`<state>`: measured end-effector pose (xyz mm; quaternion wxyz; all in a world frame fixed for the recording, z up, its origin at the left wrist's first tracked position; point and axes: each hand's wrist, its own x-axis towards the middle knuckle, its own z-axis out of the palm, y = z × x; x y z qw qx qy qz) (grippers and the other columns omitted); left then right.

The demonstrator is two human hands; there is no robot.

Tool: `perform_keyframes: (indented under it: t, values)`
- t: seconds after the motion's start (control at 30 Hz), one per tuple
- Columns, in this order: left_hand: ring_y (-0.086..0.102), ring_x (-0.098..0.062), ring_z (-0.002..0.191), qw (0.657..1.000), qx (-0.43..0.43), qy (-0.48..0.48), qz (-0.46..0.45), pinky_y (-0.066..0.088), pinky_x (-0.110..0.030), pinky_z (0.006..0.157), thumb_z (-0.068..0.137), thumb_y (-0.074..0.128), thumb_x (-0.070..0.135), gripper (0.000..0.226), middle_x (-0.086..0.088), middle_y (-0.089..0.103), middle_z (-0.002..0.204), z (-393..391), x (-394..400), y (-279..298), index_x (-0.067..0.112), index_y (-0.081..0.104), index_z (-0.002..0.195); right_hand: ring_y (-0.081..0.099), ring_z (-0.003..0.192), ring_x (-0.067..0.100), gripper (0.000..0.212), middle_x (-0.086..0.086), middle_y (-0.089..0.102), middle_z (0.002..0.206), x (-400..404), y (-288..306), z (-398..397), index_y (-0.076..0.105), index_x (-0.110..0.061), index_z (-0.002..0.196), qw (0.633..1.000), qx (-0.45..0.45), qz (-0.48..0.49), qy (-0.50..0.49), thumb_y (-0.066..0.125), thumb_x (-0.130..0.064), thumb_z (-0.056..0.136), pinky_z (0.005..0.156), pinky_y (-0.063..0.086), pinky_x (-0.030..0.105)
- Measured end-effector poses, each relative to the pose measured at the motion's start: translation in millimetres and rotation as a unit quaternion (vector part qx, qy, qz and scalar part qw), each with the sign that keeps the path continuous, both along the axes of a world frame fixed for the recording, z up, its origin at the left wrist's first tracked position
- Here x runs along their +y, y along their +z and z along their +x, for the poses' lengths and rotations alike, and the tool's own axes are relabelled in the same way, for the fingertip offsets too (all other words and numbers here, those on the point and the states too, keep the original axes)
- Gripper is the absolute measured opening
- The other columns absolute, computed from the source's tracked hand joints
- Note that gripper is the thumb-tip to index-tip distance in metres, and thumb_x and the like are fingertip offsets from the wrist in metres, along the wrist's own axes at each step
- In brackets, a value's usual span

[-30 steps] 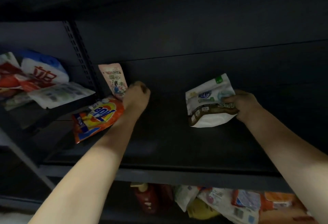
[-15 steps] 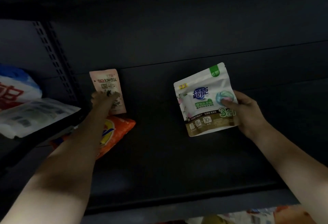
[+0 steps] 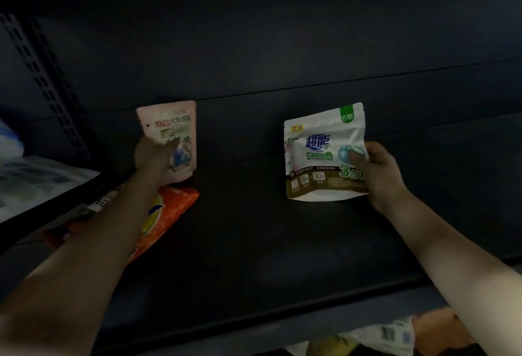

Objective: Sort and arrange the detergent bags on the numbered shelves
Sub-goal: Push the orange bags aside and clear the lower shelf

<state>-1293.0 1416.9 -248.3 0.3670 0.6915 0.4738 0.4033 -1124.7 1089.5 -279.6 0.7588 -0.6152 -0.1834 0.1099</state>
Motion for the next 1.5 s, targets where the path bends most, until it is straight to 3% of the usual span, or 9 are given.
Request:
perform_keyframes:
  t: [0.13, 0.3, 0.5, 0.73, 0.93, 1.1, 1.2, 1.3, 1.5]
  values:
    - [0.062, -0.016, 0.092, 0.994, -0.047, -0.096, -0.018, 0.051, -0.032, 0.070, 0.088, 0.064, 0.023, 0.035, -0.001, 0.062, 0.110, 13.7, -57.0, 17.7, 0.016, 0.055, 0.121, 0.067, 0.083, 0.024, 0.007, 0.009, 0.068, 0.094, -11.1, 7.2, 6.9, 0.058, -0.017, 0.094, 1.000, 0.007, 0.015, 0.000, 0.056, -0.011, 0.093, 0.074, 0.057, 0.042]
    - [0.067, -0.011, 0.086, 0.949, -0.124, -0.281, -0.074, 0.056, -0.034, 0.074, 0.089, 0.063, 0.020, 0.018, 0.006, 0.067, 0.100, 52.5, -154.4, 22.9, 0.032, 0.056, 0.100, 0.069, 0.087, 0.025, 0.009, 0.008, 0.069, 0.095, -63.9, 23.8, 21.7, 0.059, -0.018, 0.094, 0.999, -0.030, 0.042, -0.011, 0.056, -0.009, 0.092, 0.072, 0.057, 0.039]
    - [0.070, -0.015, 0.088, 0.895, -0.154, -0.394, -0.139, 0.058, -0.037, 0.074, 0.089, 0.063, 0.022, 0.017, 0.000, 0.070, 0.102, 109.5, -262.9, 23.5, 0.027, 0.058, 0.105, 0.071, 0.074, 0.015, 0.012, -0.002, 0.073, 0.080, -163.2, 25.2, 37.2, 0.059, -0.017, 0.087, 0.991, -0.043, 0.093, -0.084, 0.054, -0.007, 0.092, 0.062, 0.057, 0.029]
    - [0.072, -0.017, 0.085, 0.848, -0.105, -0.481, -0.197, 0.056, -0.039, 0.073, 0.087, 0.064, 0.021, 0.017, 0.001, 0.074, 0.096, 161.2, -388.7, 36.1, 0.028, 0.063, 0.102, 0.068, 0.074, 0.017, 0.015, 0.001, 0.073, 0.082, -309.6, 17.0, 33.4, 0.064, -0.020, 0.087, 0.969, -0.004, 0.069, -0.237, 0.057, -0.006, 0.090, 0.068, 0.056, 0.030]
    - [0.071, -0.023, 0.088, 0.798, -0.035, -0.549, -0.246, 0.056, -0.042, 0.080, 0.087, 0.064, 0.017, 0.017, -0.007, 0.073, 0.100, 167.0, -497.9, 69.6, 0.020, 0.062, 0.104, 0.069, 0.063, 0.012, 0.012, 0.001, 0.074, 0.075, -414.8, 51.7, -26.7, 0.067, -0.017, 0.084, 0.934, 0.065, 0.112, -0.332, 0.067, -0.018, 0.072, 0.056, 0.056, 0.021]
    - [0.072, -0.023, 0.089, 0.735, 0.024, -0.633, -0.240, 0.056, -0.048, 0.082, 0.086, 0.065, 0.027, 0.029, -0.004, 0.073, 0.100, 138.0, -562.7, 135.0, 0.018, 0.058, 0.112, 0.070, 0.067, 0.013, 0.065, 0.001, 0.074, 0.079, -471.8, 126.1, -100.2, 0.073, -0.028, 0.079, 0.894, 0.069, 0.107, -0.430, 0.086, -0.063, 0.026, 0.061, 0.058, 0.025]
    - [0.072, -0.022, 0.086, 0.697, 0.014, -0.677, -0.235, 0.058, -0.044, 0.077, 0.087, 0.063, 0.025, 0.029, -0.004, 0.073, 0.099, 113.8, -588.2, 195.7, 0.016, 0.056, 0.113, 0.070, 0.069, 0.012, 0.060, -0.001, 0.074, 0.080, -492.8, 193.6, -141.6, 0.073, -0.030, 0.078, 0.874, 0.041, 0.117, -0.469, 0.086, -0.061, 0.028, 0.063, 0.058, 0.026]
    - [0.072, -0.021, 0.086, 0.660, -0.017, -0.715, -0.229, 0.058, -0.038, 0.071, 0.085, 0.062, 0.025, 0.027, -0.002, 0.074, 0.098, 89.6, -597.7, 274.2, 0.016, 0.056, 0.110, 0.070, 0.069, 0.011, 0.037, -0.003, 0.074, 0.079, -496.5, 274.7, -176.2, 0.074, -0.028, 0.079, 0.853, 0.006, 0.123, -0.506, 0.081, -0.041, 0.044, 0.061, 0.057, 0.023]
    - [0.069, -0.028, 0.098, 0.602, -0.105, -0.760, -0.220, 0.056, -0.048, 0.080, 0.085, 0.063, 0.025, 0.030, -0.007, 0.071, 0.108, 45.5, -564.5, 436.5, 0.014, 0.056, 0.112, 0.069, 0.077, 0.010, 0.023, -0.007, 0.073, 0.082, -459.9, 437.3, -221.9, 0.074, -0.032, 0.077, 0.827, -0.104, 0.146, -0.533, 0.070, -0.032, 0.054, 0.076, 0.057, 0.028]
